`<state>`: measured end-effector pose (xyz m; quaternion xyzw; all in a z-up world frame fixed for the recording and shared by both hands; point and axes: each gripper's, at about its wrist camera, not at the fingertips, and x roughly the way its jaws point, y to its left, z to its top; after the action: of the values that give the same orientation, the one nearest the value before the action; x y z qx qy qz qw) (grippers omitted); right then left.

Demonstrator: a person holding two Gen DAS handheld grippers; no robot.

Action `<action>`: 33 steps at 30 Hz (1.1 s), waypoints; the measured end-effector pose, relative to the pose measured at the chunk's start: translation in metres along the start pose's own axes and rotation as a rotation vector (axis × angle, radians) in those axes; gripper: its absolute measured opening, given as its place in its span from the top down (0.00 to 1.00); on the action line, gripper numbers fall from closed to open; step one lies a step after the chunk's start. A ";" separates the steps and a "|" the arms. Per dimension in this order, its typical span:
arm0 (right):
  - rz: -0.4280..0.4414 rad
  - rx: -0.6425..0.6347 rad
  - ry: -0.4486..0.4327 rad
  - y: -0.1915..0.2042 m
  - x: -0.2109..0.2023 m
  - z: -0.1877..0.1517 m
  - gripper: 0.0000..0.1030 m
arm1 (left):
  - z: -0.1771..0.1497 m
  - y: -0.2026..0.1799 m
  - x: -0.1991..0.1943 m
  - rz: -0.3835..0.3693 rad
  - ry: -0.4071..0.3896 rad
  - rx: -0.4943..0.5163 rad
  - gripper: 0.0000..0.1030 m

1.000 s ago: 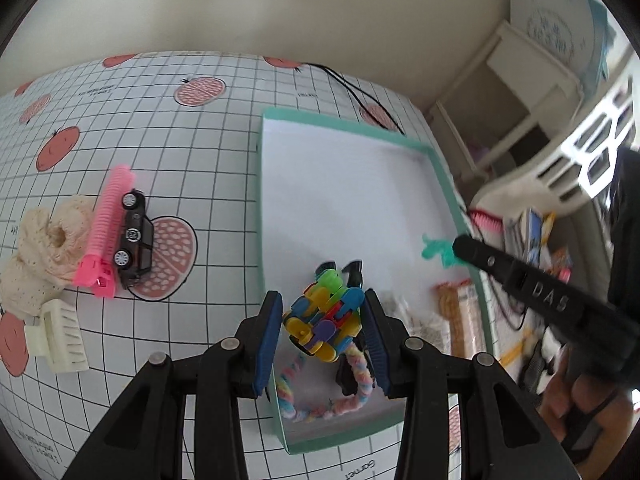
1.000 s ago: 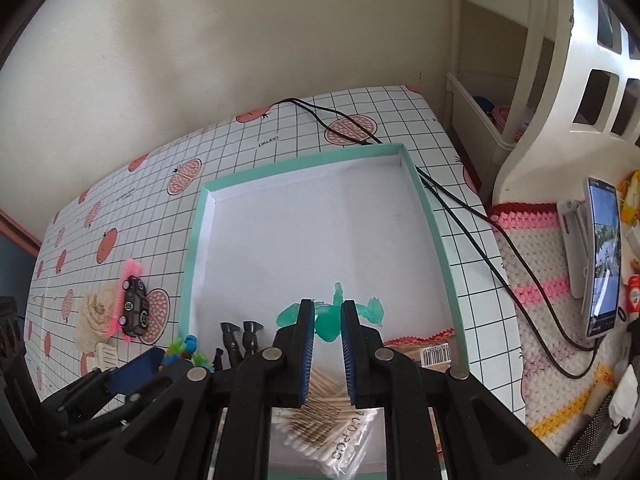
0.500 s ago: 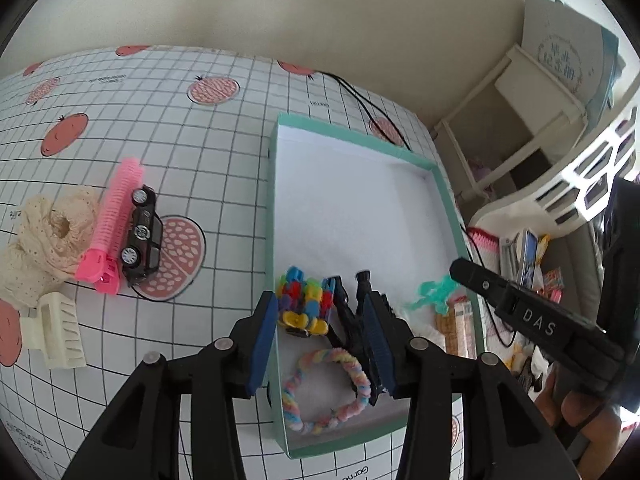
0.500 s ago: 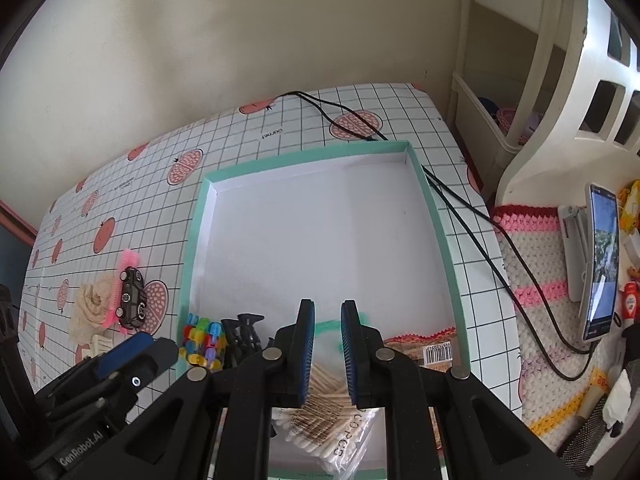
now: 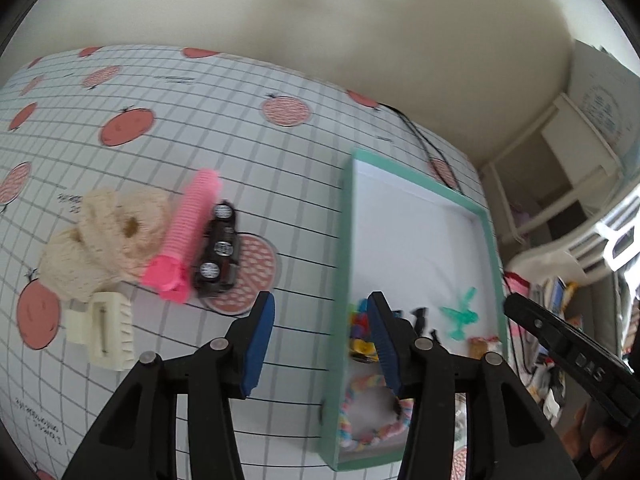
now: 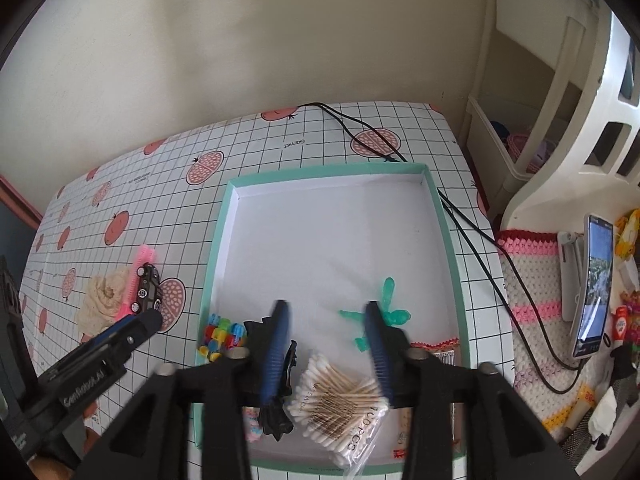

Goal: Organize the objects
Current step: 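Move both grippers back toward the lace scrunchie and claw clip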

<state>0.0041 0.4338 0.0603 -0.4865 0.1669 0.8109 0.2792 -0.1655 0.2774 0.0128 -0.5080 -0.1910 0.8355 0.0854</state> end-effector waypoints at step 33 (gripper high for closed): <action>-0.031 -0.044 0.030 0.009 0.011 -0.004 0.00 | 0.003 0.040 -0.007 0.196 -0.067 -0.177 0.05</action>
<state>-0.0032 0.4274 0.0484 -0.5073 0.1458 0.8025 0.2784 -0.1625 0.2374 0.0035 -0.5014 -0.2162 0.8364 -0.0483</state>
